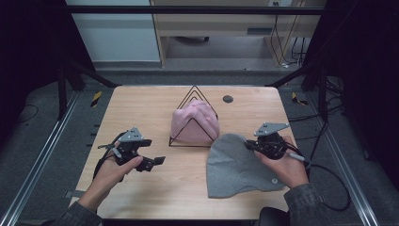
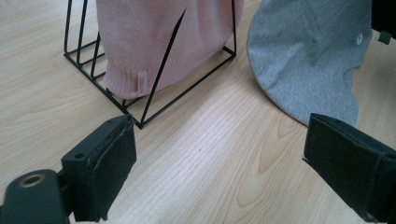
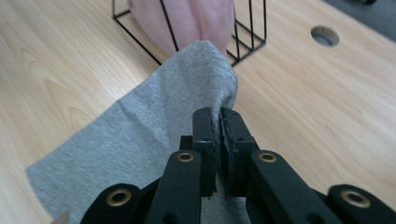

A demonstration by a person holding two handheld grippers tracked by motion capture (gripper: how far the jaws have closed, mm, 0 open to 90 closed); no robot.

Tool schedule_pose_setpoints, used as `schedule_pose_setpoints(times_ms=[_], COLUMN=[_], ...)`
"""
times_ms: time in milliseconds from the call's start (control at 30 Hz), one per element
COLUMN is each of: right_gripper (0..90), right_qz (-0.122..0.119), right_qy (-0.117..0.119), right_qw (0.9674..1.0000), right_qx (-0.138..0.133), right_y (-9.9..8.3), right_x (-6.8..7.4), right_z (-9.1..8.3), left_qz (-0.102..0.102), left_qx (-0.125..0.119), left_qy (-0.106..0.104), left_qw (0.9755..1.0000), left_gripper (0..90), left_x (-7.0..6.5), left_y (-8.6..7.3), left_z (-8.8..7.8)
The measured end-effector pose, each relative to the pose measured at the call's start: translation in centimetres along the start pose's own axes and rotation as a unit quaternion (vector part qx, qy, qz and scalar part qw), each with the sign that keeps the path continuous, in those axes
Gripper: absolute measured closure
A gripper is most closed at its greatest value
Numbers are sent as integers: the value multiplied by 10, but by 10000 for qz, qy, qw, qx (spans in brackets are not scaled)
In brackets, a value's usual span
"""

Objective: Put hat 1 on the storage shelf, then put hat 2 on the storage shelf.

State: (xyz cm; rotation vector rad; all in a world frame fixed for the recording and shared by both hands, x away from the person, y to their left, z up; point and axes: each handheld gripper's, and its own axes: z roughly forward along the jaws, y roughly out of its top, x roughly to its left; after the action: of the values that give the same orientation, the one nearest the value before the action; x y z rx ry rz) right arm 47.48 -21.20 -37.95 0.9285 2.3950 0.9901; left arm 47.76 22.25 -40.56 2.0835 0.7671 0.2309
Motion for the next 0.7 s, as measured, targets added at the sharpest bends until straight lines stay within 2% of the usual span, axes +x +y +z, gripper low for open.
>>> schedule_pose_setpoints(times_ms=[167,400,533,633,700], right_gripper=[861,863,863,863,863], right_qz=[-235,-385,-470,-578,-686], right_qy=[47,180,311,372,417], right_qw=[9995,9983,9962,9944,9929], right_qx=[-183,-411,-665,-806,-876], right_y=[12,27,41,53,62], right_x=[14,29,39,47,53], right_z=[-13,-23,-34,-41,-43], left_qz=[-6,-52,-71,-83,-23], left_qx=[-11,-108,-186,-266,-289], left_qy=[-30,-14,-8,-106,-179], left_qw=[10000,9999,9998,9996,9994], left_gripper=[87,87,88,91,91], left_x=[0,-1,-1,-6,-12], left_y=[-3,-5,-5,-3,-2], left_z=[0,-3,-6,-6,-5])
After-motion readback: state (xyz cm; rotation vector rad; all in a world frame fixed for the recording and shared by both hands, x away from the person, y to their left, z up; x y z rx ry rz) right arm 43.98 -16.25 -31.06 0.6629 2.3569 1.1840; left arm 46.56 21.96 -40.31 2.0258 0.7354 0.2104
